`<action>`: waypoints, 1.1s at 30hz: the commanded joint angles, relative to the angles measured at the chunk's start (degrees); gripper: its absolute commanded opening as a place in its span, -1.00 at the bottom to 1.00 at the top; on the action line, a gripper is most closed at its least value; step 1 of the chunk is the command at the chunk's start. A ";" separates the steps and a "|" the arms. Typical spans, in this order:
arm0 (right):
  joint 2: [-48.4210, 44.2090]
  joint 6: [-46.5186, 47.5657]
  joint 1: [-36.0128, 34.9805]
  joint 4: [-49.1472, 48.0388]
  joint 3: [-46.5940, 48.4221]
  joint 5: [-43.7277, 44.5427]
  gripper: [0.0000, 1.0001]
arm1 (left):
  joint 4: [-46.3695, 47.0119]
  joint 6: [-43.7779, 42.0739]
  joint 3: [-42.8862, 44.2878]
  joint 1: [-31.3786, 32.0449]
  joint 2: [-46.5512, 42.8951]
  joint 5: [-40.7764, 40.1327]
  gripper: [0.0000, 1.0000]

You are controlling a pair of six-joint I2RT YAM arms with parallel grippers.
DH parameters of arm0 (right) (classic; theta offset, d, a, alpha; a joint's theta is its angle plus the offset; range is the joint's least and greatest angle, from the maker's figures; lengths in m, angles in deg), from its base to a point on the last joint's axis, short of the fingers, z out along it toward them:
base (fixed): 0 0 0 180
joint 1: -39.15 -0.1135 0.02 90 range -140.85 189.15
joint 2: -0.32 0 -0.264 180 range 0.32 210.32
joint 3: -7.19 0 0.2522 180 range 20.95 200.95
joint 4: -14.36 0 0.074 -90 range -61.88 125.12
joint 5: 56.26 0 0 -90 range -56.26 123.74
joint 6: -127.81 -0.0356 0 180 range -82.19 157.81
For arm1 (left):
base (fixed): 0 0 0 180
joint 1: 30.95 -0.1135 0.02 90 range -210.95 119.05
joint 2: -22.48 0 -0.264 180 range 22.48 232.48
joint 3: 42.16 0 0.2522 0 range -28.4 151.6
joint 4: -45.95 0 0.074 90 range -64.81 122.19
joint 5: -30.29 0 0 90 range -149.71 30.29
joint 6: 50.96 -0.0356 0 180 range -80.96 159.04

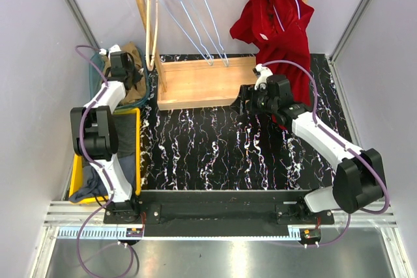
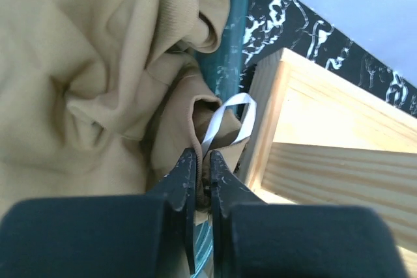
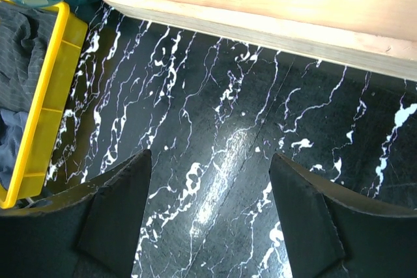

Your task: Place the skirt on the hanger

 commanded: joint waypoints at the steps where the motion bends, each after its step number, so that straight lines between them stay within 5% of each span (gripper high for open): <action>1: 0.68 0.81 -0.42 -2.47 3.27 1.08 0.60 | -4.10 -3.44 6.37 -0.23 -1.52 -3.19 -1.00; 20: -4.42 -2.71 -0.42 -2.30 1.42 1.70 0.57 | -17.91 -17.06 23.70 -0.41 -33.32 3.39 -1.00; 33: -7.67 -2.54 -0.51 -2.47 -0.16 -3.56 0.57 | -21.53 -15.93 16.07 -0.41 -51.18 18.06 -1.00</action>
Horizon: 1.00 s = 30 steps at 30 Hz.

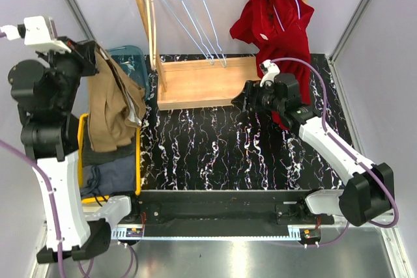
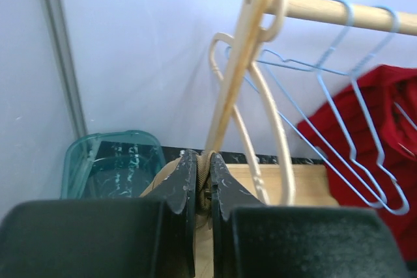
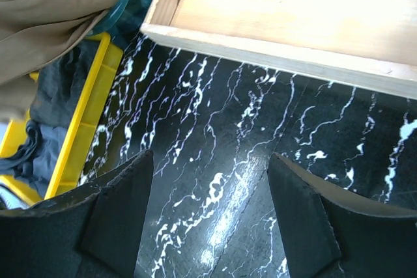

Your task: Place the skirt on the hanger

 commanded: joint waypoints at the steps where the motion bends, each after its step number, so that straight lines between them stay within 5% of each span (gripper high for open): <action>1: -1.55 1.16 -0.51 -2.17 -0.31 -5.19 0.60 | 4.29 1.26 -2.73 0.05 -3.68 10.78 -1.00; 9: -0.41 5.99 -13.15 -3.04 0.22 -0.90 0.92 | 2.88 1.35 -15.82 0.05 -9.66 16.96 -1.00; 12: 0.82 6.52 -18.43 -12.74 -1.10 -1.42 0.98 | 2.53 0.91 -18.29 0.05 -11.69 18.28 -1.00; 17: 6.96 7.75 -23.44 -24.04 -0.59 -7.74 0.99 | 2.44 2.04 -19.44 0.05 -13.18 22.14 -1.00; 30: 26.12 12.42 -28.90 -26.42 10.40 -3.54 0.86 | 1.65 2.14 -21.72 0.05 -15.21 25.66 -1.00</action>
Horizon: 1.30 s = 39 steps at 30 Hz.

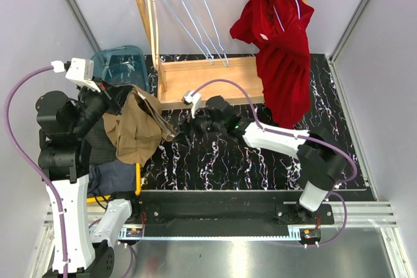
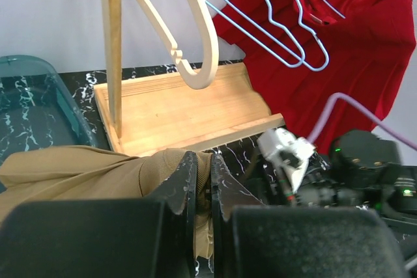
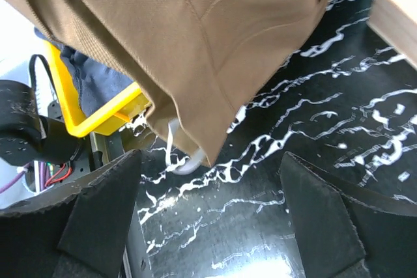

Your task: Place the skirt on the hanger

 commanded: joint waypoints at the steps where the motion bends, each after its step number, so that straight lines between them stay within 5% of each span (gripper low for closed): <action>1: 3.27 1.31 -1.49 -5.55 5.19 2.44 0.83 | 4.06 -0.44 0.50 -0.03 -1.09 2.98 -1.00; 6: 7.05 0.87 -1.67 -7.75 8.26 3.93 0.60 | 2.03 -2.29 1.73 0.05 -1.09 3.06 -1.00; 10: 8.90 0.52 -1.67 -6.52 10.46 3.58 -0.26 | 0.36 -3.26 2.70 0.05 -1.00 3.50 -1.00; 11: 8.64 0.08 -1.58 -6.44 10.37 3.84 -0.65 | 0.09 -3.43 2.79 0.05 -1.09 3.33 -1.00; 13: 8.11 -0.45 -1.67 -5.74 10.02 4.98 -1.00 | -0.34 -3.61 3.49 -0.03 -1.00 2.98 -1.00; 25: -15.78 0.34 -1.67 13.49 1.06 15.08 -1.00 | 0.62 -2.12 5.95 -0.03 0.14 7.10 -1.00; 39: -34.34 7.01 -1.58 26.69 9.14 28.09 -1.00 | 15.80 2.81 9.48 0.14 1.81 19.93 -1.00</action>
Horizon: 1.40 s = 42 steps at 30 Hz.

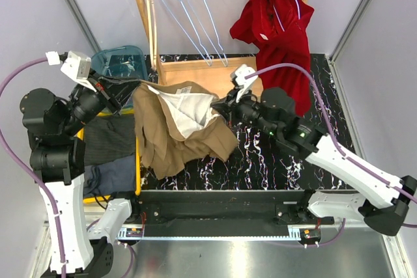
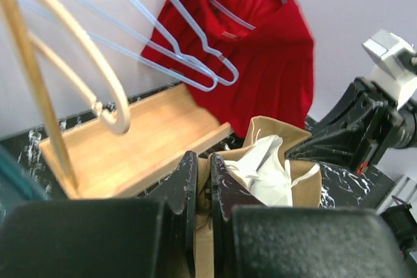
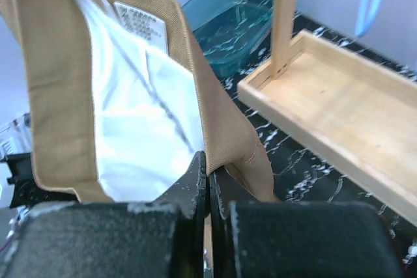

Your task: Place the skirt on the hanger

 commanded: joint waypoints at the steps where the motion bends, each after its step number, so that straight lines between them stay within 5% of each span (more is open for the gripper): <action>1: -3.56 3.28 -0.12 3.61 4.25 5.85 -1.00 | 14.22 5.26 1.48 0.08 -0.57 6.67 -1.00; 11: -9.28 0.66 -0.12 7.23 -8.04 14.37 -1.00 | 30.58 15.40 -25.32 0.78 -3.03 10.81 -1.00; 16: -8.33 -4.88 3.39 7.32 -17.18 10.96 -1.00 | 30.76 14.26 -36.12 4.11 -0.41 4.94 -1.00; 19: -6.13 -8.05 8.75 6.53 -20.35 4.38 -1.00 | 29.10 11.37 -39.04 11.39 3.62 -1.72 -1.00; 27: -1.47 -9.81 16.05 7.40 -20.45 -1.35 -1.00 | 11.88 0.38 -34.66 25.55 15.86 -16.69 -1.00; 35: 2.58 -14.29 24.31 10.83 -19.48 -7.15 -1.00 | 3.52 -1.57 -35.62 28.99 16.48 -22.15 -1.00; 42: 6.79 -15.88 24.85 11.45 -19.93 -10.58 -1.00 | 3.16 -0.33 -35.19 29.61 16.66 -25.49 -1.00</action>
